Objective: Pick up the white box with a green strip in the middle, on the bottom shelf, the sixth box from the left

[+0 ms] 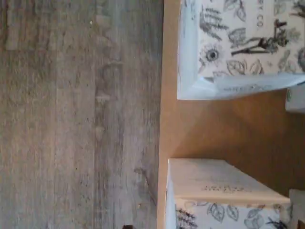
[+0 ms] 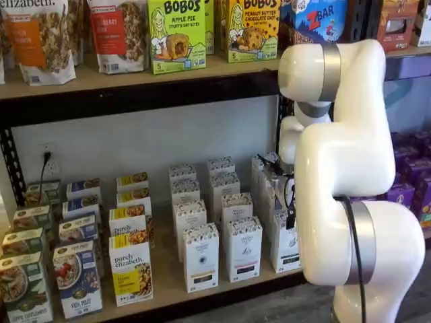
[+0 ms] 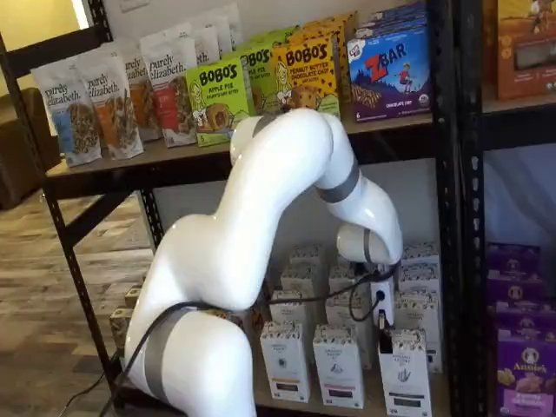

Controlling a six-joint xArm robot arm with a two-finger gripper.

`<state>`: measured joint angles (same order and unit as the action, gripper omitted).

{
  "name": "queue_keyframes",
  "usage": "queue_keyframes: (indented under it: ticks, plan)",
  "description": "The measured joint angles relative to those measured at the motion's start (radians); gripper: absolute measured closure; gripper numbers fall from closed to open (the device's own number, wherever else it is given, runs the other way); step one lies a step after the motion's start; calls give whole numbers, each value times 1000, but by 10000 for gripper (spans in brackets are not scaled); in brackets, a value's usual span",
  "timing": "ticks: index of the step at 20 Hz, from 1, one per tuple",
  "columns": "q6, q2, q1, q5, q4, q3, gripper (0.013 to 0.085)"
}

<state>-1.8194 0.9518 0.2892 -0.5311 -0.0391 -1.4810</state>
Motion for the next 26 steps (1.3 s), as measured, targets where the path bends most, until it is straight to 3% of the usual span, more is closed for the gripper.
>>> queue_keyframes:
  ticks: [6,14,26]
  plan:
    - [10,49,6,-6,-18,-51,130]
    - [107,117,6,-78,-132,-146,130]
    - [169,170,-1,-23,-193,-171,130]
